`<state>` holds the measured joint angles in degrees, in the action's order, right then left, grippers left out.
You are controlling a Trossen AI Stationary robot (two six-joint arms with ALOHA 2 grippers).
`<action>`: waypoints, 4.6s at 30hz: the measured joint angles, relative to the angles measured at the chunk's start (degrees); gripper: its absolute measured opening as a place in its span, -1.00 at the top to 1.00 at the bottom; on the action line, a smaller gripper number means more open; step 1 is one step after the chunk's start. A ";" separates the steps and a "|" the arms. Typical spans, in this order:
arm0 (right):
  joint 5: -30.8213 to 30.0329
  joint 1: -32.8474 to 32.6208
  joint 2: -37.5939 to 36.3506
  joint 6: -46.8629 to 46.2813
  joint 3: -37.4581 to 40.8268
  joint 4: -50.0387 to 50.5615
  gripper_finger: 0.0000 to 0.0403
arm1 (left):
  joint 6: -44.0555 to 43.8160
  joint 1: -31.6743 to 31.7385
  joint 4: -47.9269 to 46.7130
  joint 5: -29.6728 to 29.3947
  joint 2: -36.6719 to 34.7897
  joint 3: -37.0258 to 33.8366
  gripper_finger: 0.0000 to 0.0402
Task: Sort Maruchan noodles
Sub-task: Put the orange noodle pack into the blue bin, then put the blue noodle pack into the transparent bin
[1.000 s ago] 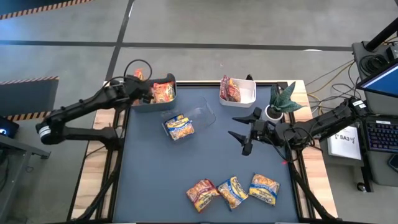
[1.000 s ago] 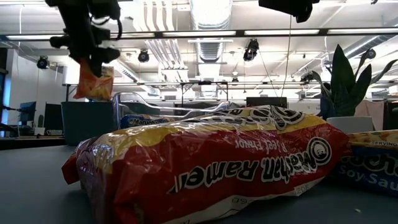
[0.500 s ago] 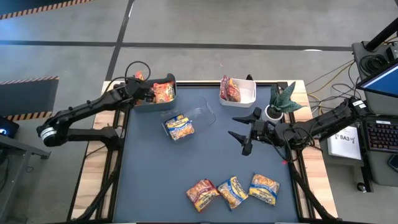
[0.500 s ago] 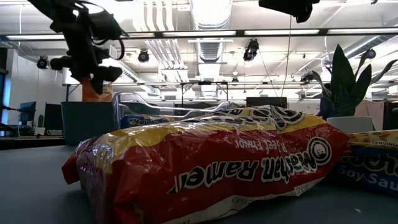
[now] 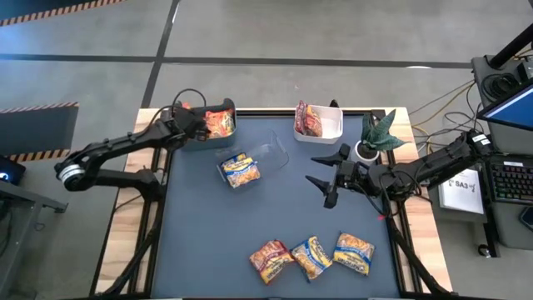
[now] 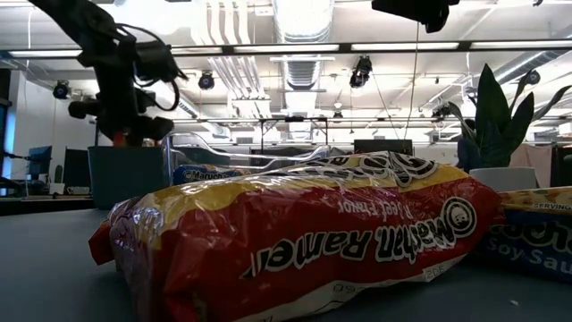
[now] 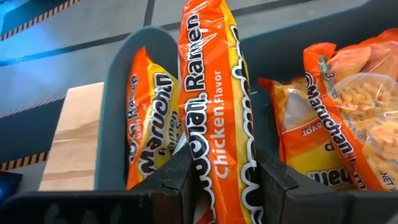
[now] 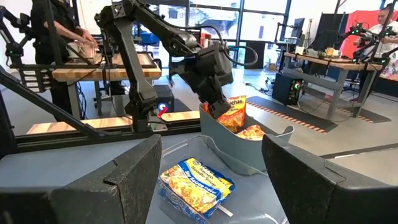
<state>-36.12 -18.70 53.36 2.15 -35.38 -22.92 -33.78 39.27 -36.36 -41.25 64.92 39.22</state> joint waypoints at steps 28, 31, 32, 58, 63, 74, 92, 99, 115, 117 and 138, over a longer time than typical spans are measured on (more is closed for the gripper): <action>-0.02 0.00 0.07 0.33 0.00 1.66 -0.32 | -1.15 -0.25 -3.78 -3.91 1.23 2.17 0.19; 0.00 0.00 0.07 -1.25 0.00 1.68 -0.32 | 0.93 -1.54 -4.54 -3.43 -0.89 3.69 0.19; -0.02 0.00 0.07 -1.70 0.00 1.68 -0.32 | 1.43 -2.24 -4.61 -3.19 -1.66 4.21 0.19; 0.70 -0.16 8.55 -25.33 0.02 15.77 -0.32 | 3.49 -58.54 7.68 1.27 0.70 5.64 0.19; 13.45 -0.15 14.19 -28.83 -1.84 17.32 -0.32 | 6.77 -62.27 11.73 1.26 5.60 5.64 0.19; 31.65 -4.79 24.92 -31.72 -21.22 48.32 -0.32 | 7.70 -62.64 12.73 -2.02 11.60 5.99 0.19; 38.79 -9.64 42.67 -21.68 -28.46 49.31 -0.32 | 7.32 -62.71 13.46 -2.35 10.91 6.05 0.19; 40.34 -8.93 41.99 -21.71 -21.71 36.14 -0.31 | 6.90 -62.71 14.26 -2.34 10.91 6.05 0.19; 47.15 -6.42 41.79 -25.28 -11.37 17.55 -0.29 | 7.30 -62.69 16.78 -3.30 10.91 6.05 0.19; 47.54 -6.07 41.79 -25.22 -11.32 17.53 -0.29 | 7.34 -62.69 16.90 -3.30 10.91 6.05 0.19; 51.13 -4.01 41.45 -22.79 -11.23 17.89 0.74 | 7.39 -62.69 17.37 -4.30 10.91 6.05 0.19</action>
<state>15.01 -22.71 94.81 -20.64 -46.61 -5.03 -26.39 -23.42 -18.99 -45.56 75.83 45.28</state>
